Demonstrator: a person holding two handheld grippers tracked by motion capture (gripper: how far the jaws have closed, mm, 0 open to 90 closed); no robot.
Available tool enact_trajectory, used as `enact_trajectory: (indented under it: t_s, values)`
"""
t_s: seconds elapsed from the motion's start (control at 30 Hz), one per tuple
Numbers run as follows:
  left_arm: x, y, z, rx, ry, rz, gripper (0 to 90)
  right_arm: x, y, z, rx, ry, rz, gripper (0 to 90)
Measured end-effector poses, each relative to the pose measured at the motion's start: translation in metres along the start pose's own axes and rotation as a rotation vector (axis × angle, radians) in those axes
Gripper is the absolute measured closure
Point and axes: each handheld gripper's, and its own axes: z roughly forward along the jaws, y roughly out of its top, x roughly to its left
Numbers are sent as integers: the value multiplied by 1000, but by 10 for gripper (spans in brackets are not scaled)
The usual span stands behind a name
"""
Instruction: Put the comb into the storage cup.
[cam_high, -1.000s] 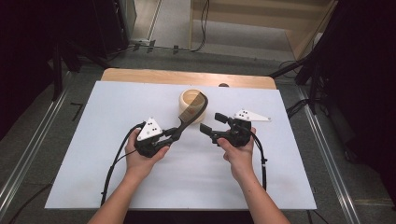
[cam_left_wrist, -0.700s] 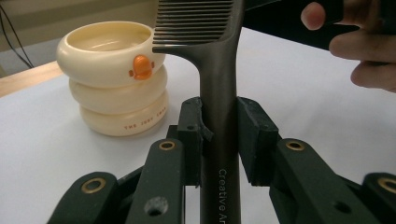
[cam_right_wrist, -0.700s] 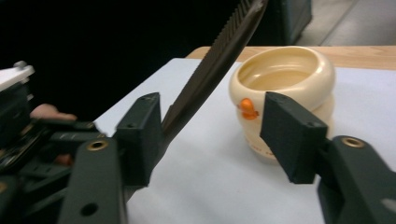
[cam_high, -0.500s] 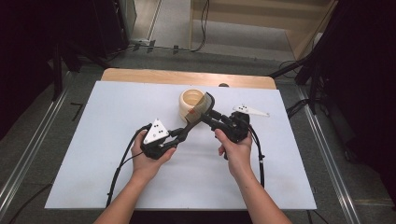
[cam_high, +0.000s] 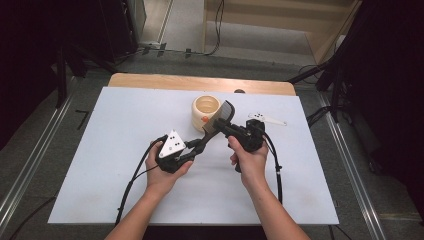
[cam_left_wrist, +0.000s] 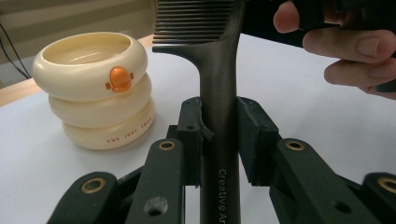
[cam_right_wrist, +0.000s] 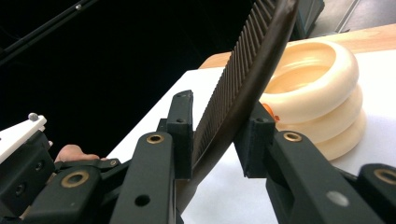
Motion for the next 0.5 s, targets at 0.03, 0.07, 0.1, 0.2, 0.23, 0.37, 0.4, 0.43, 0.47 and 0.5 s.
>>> enact_trajectory:
  t_s: [0.03,0.07,0.1,0.2,0.23,0.37,0.4,0.43,0.47,0.5]
  values:
    - [0,0,0,-1,0,3,723,0,0,0,2,-3,0,700]
    - [0,-1,1,-1,-4,2,722,-1,0,0,4,-7,-1,727]
    - [0,-1,1,0,-5,2,723,-2,0,-1,-2,3,0,747]
    - [-1,-1,3,-2,-21,0,721,-2,0,-3,-3,64,23,796]
    - [1,-2,4,5,-36,-7,721,-2,0,-3,-3,64,23,796]
    - [3,-3,1,-24,-70,-40,702,6,1,-6,-17,107,-26,818]
    - [4,-3,0,-30,-75,-50,645,9,1,-7,-18,101,-48,818]
    - [6,-3,-1,-33,-80,-60,589,12,2,-8,-22,85,-76,819]
    - [8,-3,-2,-38,-85,-74,523,14,2,-9,-24,67,-97,819]
    - [9,-3,-3,-37,-79,-87,446,15,3,-10,-28,63,-113,819]
